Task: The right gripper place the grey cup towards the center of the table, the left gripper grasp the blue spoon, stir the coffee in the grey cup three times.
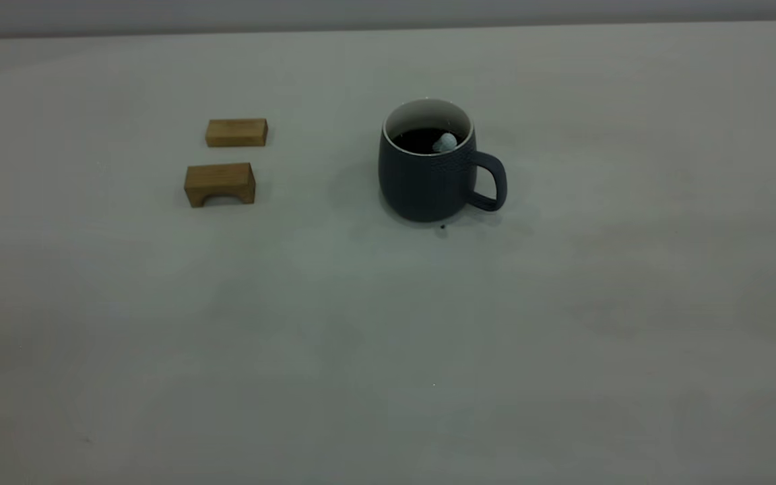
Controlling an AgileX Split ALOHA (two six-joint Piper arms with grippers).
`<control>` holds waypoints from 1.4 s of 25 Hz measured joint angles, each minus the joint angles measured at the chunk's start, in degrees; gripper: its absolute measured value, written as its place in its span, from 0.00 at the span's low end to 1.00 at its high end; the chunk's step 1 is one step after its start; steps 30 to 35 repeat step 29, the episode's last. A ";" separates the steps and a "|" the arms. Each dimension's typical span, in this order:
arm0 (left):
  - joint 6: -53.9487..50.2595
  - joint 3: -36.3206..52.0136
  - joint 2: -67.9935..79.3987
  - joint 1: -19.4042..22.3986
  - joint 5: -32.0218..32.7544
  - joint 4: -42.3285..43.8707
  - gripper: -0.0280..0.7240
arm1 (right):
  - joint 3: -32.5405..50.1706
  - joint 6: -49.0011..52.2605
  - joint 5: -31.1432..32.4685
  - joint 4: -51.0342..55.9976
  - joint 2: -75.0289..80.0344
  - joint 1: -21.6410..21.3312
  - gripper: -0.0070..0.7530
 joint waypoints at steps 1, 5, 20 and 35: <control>0.89 0.13 -0.18 0.00 0.00 -0.71 0.71 | 0.00 0.00 0.00 0.00 0.00 0.00 0.78; 1.51 0.27 -0.18 0.00 0.00 -1.35 0.71 | 0.00 0.00 0.00 0.00 0.00 0.00 0.78; 1.56 0.27 -0.18 0.00 0.00 -1.60 0.71 | 0.00 0.00 0.00 0.00 0.00 0.00 0.78; 1.56 0.27 -0.18 0.00 0.00 -1.67 0.71 | 0.00 0.00 0.00 0.00 0.00 0.00 0.78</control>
